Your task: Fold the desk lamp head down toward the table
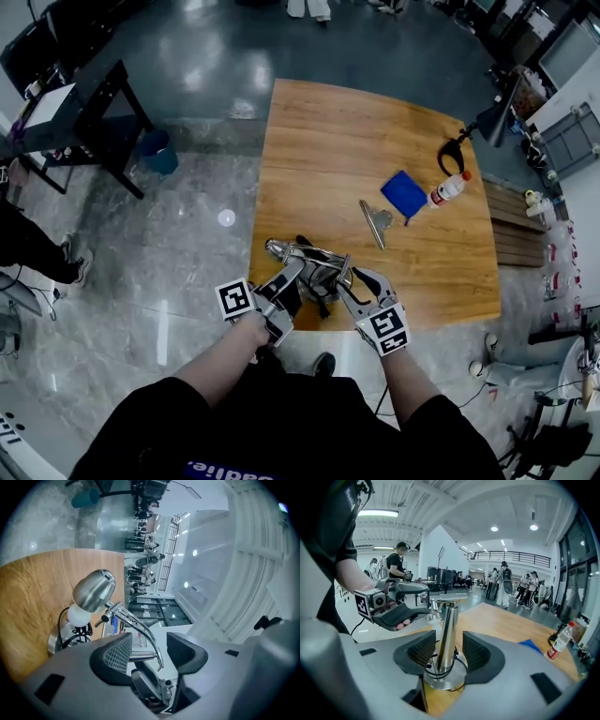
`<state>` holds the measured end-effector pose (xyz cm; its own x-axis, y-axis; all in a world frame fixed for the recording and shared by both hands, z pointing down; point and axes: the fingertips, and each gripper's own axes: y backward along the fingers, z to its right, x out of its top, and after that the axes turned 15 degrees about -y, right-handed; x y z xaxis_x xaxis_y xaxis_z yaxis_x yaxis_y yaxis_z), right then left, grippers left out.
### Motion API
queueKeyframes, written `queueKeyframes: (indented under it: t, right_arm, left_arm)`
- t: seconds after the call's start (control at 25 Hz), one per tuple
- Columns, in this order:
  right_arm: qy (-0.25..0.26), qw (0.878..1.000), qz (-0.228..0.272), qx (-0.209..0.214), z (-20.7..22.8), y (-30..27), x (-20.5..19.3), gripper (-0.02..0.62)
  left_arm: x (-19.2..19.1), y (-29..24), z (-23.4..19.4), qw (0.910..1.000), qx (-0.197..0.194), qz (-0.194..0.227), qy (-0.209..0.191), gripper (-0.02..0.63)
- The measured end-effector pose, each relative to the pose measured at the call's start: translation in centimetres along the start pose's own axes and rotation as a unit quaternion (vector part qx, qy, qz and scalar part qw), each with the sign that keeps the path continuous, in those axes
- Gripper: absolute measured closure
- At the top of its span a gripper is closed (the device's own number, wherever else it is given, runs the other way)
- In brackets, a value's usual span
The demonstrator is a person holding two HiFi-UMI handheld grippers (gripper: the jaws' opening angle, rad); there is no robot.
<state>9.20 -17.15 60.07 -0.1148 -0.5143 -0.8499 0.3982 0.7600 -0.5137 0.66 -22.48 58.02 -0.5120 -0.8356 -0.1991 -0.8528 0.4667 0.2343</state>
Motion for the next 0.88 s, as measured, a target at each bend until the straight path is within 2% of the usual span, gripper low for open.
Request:
queueKeyframes:
  t: [0.16,0.24,0.28,0.36,0.4,0.56,0.64,0.8,0.88]
  right_arm:
    - [-0.039,0.999,0.029,0.024,-1.1,3.7,-1.1,0.432]
    - [-0.058,0.996,0.048,0.045,-1.7,6.1,-1.9,0.433]
    - [-0.066,0.995,0.057,0.056,-2.0,7.4,-2.2,0.433]
    - [-0.076,0.991,0.072,0.081,-2.6,9.8,-2.6,0.433]
    - [-0.08,0.989,0.079,0.093,-3.0,10.9,-2.7,0.433]
    - [-0.101,0.983,0.091,0.127,-4.3,15.1,-2.9,0.433]
    - [-0.113,0.978,0.103,0.14,-5.5,17.3,-2.3,0.434]
    - [-0.116,0.972,0.136,0.156,-8.2,20.6,0.0,0.464]
    - [-0.129,0.968,0.15,0.157,-9.4,21.7,1.1,0.494]
  left_arm:
    - [-3.1,2.0,2.9,0.9979,0.014,-0.028,-0.057,0.383]
    - [-5.3,3.5,3.9,0.9913,0.044,-0.038,-0.118,0.383]
    - [-6.1,4.2,4.4,0.9832,0.062,-0.042,-0.166,0.383]
    - [-7.6,5.2,6.2,0.9588,0.089,-0.046,-0.266,0.385]
    - [-8.4,5.6,7.2,0.9479,0.098,-0.047,-0.3,0.385]
    - [-12.8,6.0,11.1,0.9122,0.108,-0.075,-0.388,0.385]
    - [-15.1,6.0,13.3,0.8836,0.095,-0.104,-0.447,0.387]
    - [-18.4,6.0,16.6,0.8037,0.083,-0.164,-0.566,0.398]
    - [-19.1,6.3,17.9,0.7685,0.08,-0.185,-0.607,0.429]
